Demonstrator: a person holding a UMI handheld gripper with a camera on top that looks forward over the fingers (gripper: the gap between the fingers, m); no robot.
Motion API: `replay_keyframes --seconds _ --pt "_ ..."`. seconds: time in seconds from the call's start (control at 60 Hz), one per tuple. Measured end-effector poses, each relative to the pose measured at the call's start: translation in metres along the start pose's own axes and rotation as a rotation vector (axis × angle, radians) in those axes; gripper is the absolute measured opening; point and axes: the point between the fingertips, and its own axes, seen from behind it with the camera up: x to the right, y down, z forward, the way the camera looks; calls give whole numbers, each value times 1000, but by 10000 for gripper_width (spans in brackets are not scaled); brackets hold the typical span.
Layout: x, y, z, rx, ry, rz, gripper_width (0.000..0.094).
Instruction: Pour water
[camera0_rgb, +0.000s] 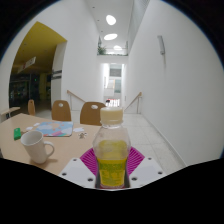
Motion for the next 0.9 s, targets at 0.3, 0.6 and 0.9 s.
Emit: replay_keyframes --seconds 0.3,0.6,0.9 --pt "-4 27 10 -16 -47 13 364" --pt "-4 38 -5 -94 -94 47 865" --pt "-15 35 -106 -47 -193 147 857"
